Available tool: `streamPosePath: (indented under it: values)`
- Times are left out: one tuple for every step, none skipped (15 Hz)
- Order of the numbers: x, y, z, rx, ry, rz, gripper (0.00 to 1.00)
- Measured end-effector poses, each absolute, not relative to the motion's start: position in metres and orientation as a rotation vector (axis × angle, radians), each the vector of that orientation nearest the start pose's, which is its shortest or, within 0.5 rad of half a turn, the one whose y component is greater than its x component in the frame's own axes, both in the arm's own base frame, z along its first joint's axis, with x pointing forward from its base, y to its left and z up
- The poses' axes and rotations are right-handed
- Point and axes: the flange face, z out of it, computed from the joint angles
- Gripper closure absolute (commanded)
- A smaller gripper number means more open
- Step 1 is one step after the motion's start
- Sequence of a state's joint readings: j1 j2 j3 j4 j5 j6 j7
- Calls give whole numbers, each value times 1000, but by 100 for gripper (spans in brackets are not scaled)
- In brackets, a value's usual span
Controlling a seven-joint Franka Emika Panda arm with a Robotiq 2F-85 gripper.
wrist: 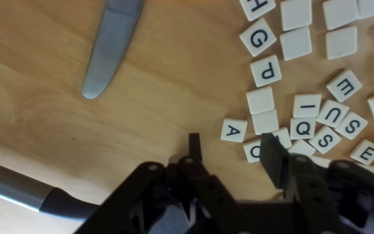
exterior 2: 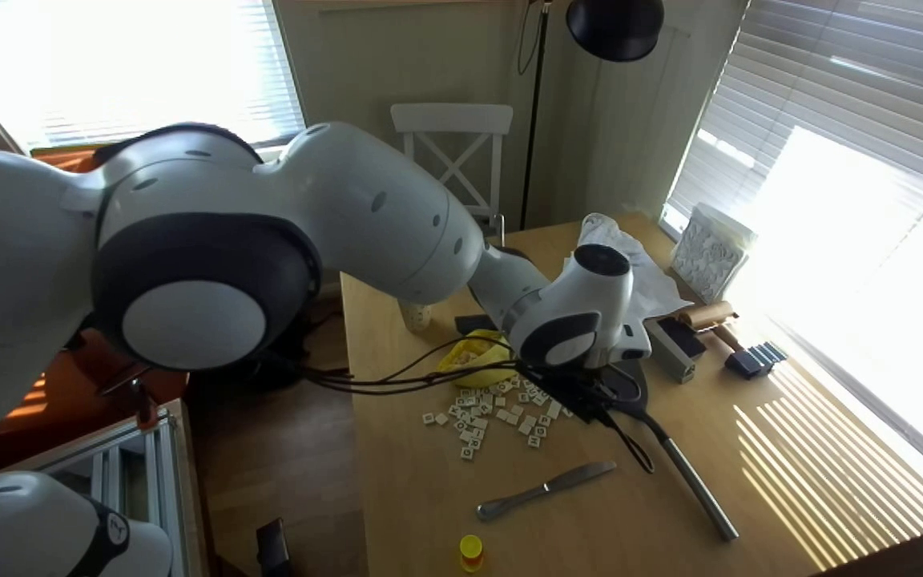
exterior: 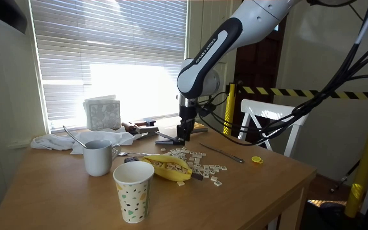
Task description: Put one letter block into the yellow bag
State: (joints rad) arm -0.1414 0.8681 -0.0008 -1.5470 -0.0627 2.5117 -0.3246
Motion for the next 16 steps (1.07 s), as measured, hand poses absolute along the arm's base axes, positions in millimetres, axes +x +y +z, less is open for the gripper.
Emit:
streamPosePath:
  values:
    - [703, -101, 142, -3179, -367, -137, 50]
    - [704, -101, 139, -3179, -366, -136, 50]
    - [705, -102, 136, -3179, -366, -136, 48]
    - [706, -102, 134, -3179, -365, -136, 47]
    - [707, -102, 132, -3179, -364, -135, 49]
    - [708, -102, 129, -3179, -364, -134, 49]
    - [709, -102, 127, -3178, -364, -134, 54]
    - [710, -102, 126, -3178, -364, -136, 55]
    - [710, -102, 124, -3178, -364, -135, 61]
    - [711, -102, 122, -3178, -363, -136, 61]
    - [712, -102, 123, -3178, -363, -140, 62]
    - [713, -102, 123, -3178, -362, -140, 69]
    - [714, -102, 124, -3178, -360, -139, 64]
    - [714, -102, 124, -3178, -358, -134, 63]
    - [714, -102, 124, -3177, -355, -129, 62]
    - [714, -101, 124, -3177, -352, -121, 60]
